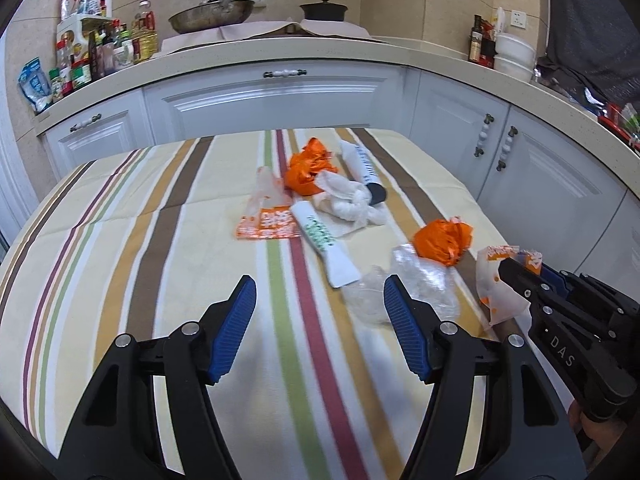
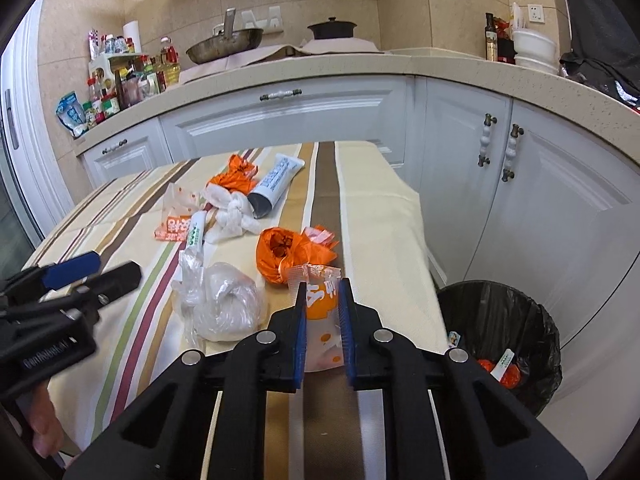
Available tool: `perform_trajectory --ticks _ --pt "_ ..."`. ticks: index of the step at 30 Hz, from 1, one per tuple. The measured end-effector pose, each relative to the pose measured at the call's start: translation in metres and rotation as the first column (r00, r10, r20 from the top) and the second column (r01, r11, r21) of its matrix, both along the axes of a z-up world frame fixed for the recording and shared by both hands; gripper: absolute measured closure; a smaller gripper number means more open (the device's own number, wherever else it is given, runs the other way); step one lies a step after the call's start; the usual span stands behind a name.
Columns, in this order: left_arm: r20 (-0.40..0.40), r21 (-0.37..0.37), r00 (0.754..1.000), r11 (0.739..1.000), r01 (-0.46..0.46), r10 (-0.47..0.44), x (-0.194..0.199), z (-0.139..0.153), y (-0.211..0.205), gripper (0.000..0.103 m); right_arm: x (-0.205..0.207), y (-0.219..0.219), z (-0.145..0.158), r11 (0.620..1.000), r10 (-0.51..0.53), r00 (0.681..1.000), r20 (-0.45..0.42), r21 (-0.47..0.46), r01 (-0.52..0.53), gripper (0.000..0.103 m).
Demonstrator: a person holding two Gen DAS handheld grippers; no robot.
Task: Collect trash
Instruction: 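Grasp the orange-printed clear bag with the right tool while the left tool grasps the clear plastic bag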
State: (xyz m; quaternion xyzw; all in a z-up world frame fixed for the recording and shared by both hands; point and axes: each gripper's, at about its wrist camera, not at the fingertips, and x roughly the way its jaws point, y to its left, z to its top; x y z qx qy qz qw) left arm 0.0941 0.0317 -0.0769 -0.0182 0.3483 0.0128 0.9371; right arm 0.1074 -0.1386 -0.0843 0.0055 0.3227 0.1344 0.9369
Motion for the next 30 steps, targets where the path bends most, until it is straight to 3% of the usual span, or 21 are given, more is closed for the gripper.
perform_trajectory --ticks 9,18,30 --pt "0.005 0.01 0.998 0.998 0.062 -0.062 0.014 -0.005 -0.044 0.032 -0.006 -0.03 0.012 0.999 -0.043 0.998 0.048 0.021 0.042 0.088" --pt "-0.052 0.034 0.997 0.997 0.064 -0.062 0.035 -0.027 -0.066 0.032 -0.002 -0.054 0.007 0.996 -0.072 0.997 0.043 0.055 0.069 0.088" --pt "-0.047 0.047 0.994 0.994 0.101 -0.099 0.029 -0.029 -0.067 0.057 -0.002 -0.06 0.004 0.995 -0.075 0.996 0.039 0.063 0.073 0.088"
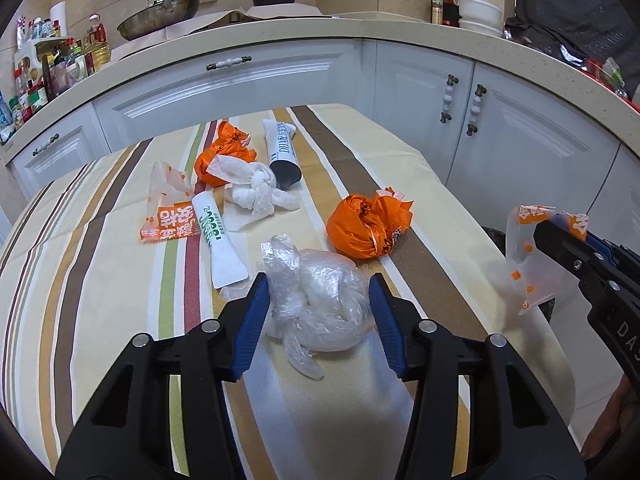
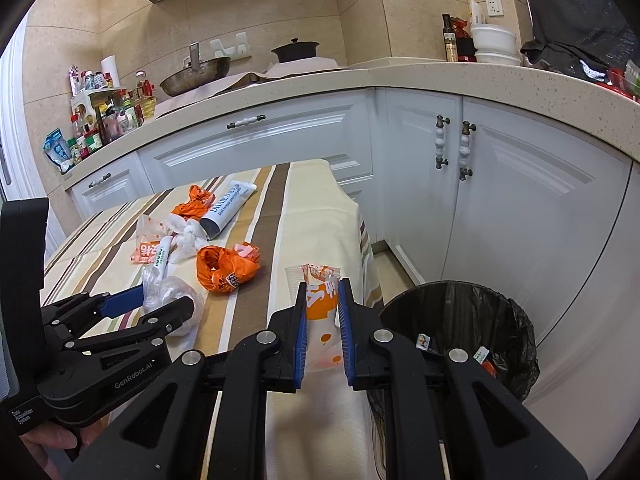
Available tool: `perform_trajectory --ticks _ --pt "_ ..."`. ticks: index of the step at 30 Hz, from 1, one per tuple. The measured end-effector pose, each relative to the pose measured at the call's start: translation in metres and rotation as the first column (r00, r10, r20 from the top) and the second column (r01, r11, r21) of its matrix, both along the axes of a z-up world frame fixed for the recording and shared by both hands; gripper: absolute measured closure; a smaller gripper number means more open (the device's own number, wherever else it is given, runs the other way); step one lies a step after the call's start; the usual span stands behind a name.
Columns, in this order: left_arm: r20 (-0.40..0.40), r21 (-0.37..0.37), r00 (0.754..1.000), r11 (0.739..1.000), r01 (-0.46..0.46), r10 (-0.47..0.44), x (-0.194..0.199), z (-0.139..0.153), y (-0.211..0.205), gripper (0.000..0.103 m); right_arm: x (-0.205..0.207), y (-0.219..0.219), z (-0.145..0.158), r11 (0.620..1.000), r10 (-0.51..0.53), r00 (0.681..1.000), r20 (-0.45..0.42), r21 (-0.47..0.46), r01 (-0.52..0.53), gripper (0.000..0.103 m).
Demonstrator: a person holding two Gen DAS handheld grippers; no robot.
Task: Collect trash
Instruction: 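Grasp the orange-printed clear bag with the right tool while the left tool grasps the clear plastic bag, then carry both bags over the black bin and open both tools to drop them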
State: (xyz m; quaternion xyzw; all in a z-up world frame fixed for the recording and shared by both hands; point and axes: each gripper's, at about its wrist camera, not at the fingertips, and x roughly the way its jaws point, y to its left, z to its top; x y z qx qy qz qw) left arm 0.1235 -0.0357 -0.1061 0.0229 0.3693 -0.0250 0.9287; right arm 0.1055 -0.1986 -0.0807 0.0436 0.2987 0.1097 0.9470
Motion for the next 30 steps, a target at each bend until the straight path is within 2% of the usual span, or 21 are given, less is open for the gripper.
perform_trajectory --ticks 19,30 --pt "0.068 -0.031 0.997 0.999 -0.02 0.023 -0.037 0.04 0.026 0.058 -0.021 0.018 0.021 0.999 0.014 0.999 0.045 -0.031 -0.012 0.088" --pt "0.152 -0.051 0.988 0.999 0.016 -0.008 -0.038 0.075 0.009 0.058 -0.026 0.005 0.042 0.999 -0.017 0.995 0.1 -0.04 0.021 0.088"
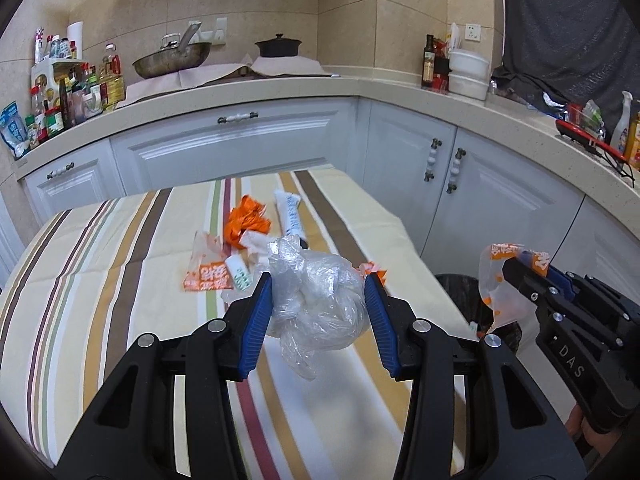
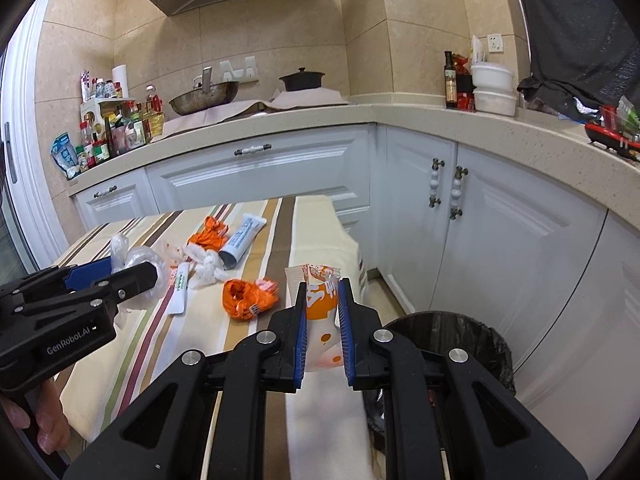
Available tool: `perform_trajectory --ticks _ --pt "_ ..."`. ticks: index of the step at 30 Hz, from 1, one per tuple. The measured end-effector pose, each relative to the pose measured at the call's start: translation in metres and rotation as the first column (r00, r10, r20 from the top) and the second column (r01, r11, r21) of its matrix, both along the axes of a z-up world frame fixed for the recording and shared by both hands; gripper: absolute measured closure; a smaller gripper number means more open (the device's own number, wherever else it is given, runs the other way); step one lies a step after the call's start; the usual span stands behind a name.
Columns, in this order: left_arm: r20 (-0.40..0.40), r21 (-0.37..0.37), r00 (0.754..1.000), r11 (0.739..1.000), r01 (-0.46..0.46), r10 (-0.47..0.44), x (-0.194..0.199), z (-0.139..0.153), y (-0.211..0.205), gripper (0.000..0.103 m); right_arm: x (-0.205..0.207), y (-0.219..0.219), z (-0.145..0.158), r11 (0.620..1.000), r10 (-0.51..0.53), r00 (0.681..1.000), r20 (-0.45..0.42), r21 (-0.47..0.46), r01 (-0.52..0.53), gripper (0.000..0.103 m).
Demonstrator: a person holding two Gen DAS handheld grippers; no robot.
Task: Collect trash
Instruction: 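Carry both bags over the black bin and open both tools to drop them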
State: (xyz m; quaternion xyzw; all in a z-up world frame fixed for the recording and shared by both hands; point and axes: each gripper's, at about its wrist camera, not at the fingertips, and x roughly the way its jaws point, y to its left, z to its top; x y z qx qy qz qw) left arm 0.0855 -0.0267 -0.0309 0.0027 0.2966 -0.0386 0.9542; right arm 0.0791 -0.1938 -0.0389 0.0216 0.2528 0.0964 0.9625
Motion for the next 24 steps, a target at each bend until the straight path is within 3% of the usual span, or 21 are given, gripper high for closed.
perform_trajectory --ticks 10,24 --pt "0.028 0.006 0.995 0.995 0.097 -0.097 0.014 0.01 -0.053 0.058 -0.003 -0.041 0.008 0.996 -0.087 0.996 0.03 -0.014 0.088 0.088" --pt "0.004 0.044 0.976 0.975 0.219 -0.219 0.052 -0.008 -0.148 0.058 0.015 -0.108 -0.004 0.978 -0.205 0.978 0.02 -0.026 0.206 0.088"
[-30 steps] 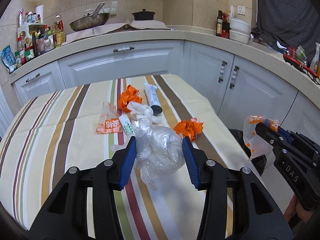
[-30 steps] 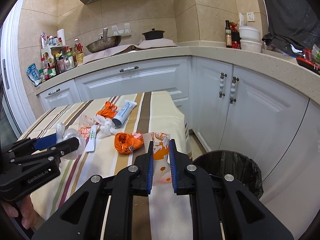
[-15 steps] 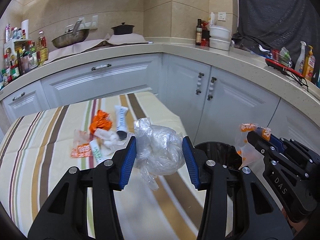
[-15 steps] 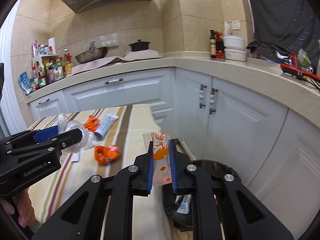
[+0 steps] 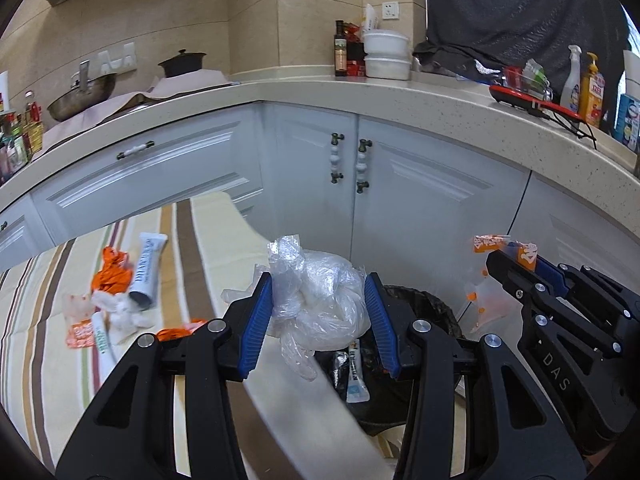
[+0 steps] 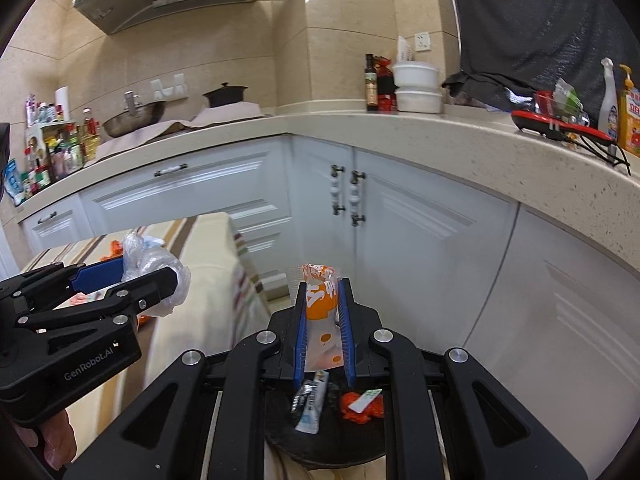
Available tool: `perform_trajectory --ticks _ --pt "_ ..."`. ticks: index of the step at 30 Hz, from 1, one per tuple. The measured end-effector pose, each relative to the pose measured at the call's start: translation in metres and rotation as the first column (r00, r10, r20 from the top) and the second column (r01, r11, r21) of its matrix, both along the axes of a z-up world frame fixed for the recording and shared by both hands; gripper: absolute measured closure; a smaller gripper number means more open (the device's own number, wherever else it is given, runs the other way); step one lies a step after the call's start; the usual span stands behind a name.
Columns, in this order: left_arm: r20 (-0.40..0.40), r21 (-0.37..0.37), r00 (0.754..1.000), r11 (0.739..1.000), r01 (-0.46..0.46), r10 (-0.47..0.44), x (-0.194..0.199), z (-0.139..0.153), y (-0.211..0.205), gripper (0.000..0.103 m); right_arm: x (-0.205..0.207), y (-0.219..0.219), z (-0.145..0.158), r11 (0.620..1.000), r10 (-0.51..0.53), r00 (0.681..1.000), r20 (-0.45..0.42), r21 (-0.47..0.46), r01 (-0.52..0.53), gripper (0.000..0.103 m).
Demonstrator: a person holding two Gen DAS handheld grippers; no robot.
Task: Collect trash
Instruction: 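Carry both bags over the black bin and open both tools to drop them, then move both open tools back toward the orange bag on the table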
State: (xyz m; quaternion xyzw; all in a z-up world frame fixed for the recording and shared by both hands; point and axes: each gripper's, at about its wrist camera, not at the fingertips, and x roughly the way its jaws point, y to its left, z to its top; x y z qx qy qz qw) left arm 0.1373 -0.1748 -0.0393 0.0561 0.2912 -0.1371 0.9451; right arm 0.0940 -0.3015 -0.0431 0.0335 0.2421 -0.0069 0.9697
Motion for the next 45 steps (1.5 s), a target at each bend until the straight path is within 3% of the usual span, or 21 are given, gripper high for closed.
perform_trajectory --ticks 8,9,10,13,19,33,35,45 --pt "-0.028 0.032 0.999 0.999 0.03 -0.029 0.026 -0.021 -0.036 0.057 0.024 -0.025 -0.024 1.0 -0.027 0.999 -0.039 0.014 0.028 0.088" --pt "-0.033 0.039 0.999 0.999 0.032 -0.031 0.03 -0.025 -0.04 0.052 0.027 -0.029 -0.028 0.999 -0.03 0.999 -0.046 0.018 0.031 0.087" --pt "-0.039 0.046 0.999 0.998 0.032 -0.03 0.032 -0.029 -0.043 0.046 0.03 -0.031 -0.031 0.999 -0.031 0.998 -0.051 0.021 0.032 0.081" --pt "-0.05 0.058 0.999 0.998 0.024 -0.021 0.039 -0.038 -0.048 0.042 0.04 -0.037 -0.041 0.998 -0.051 0.996 -0.069 0.025 0.052 0.059" --pt "-0.058 0.055 0.998 0.998 0.013 -0.01 0.042 -0.041 -0.042 0.037 0.041 -0.036 -0.042 0.998 -0.061 0.996 -0.068 0.024 0.063 0.056" --pt "-0.026 0.012 0.994 0.995 -0.102 0.102 0.024 -0.015 0.029 0.035 0.028 0.007 -0.02 0.999 0.004 0.999 -0.036 0.04 -0.002 0.05" --pt "-0.017 0.01 0.992 0.992 -0.128 0.128 0.02 -0.012 0.042 0.03 0.027 0.019 -0.017 0.999 0.026 0.999 -0.033 0.048 -0.024 0.048" --pt "-0.011 -0.013 0.965 0.965 -0.264 0.263 0.004 -0.001 0.126 0.03 0.027 0.082 -0.009 0.99 0.134 0.991 -0.031 0.039 -0.132 0.046"
